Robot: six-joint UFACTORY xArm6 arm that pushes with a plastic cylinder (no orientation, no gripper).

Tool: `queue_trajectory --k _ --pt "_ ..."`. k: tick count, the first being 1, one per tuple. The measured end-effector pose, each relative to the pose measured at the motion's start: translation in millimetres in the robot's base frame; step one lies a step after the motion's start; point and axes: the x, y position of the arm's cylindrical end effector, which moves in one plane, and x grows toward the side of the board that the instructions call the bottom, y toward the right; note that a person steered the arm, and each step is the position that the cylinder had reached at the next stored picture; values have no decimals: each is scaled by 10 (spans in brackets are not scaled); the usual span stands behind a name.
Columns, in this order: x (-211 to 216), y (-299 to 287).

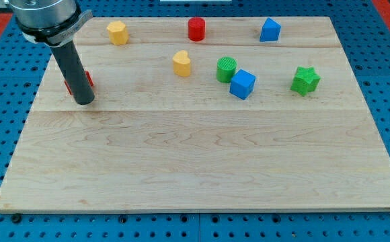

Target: Keep the heart vertically below the red star

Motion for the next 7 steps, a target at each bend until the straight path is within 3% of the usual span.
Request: queue_trajectory --k 1,2,3,4,5,7 --pt "-100 106" --pt "-611 243" --pt "-755 1119" --pt "-1086 1386" --pt "-1060 1451" --pt "-1434 1695"
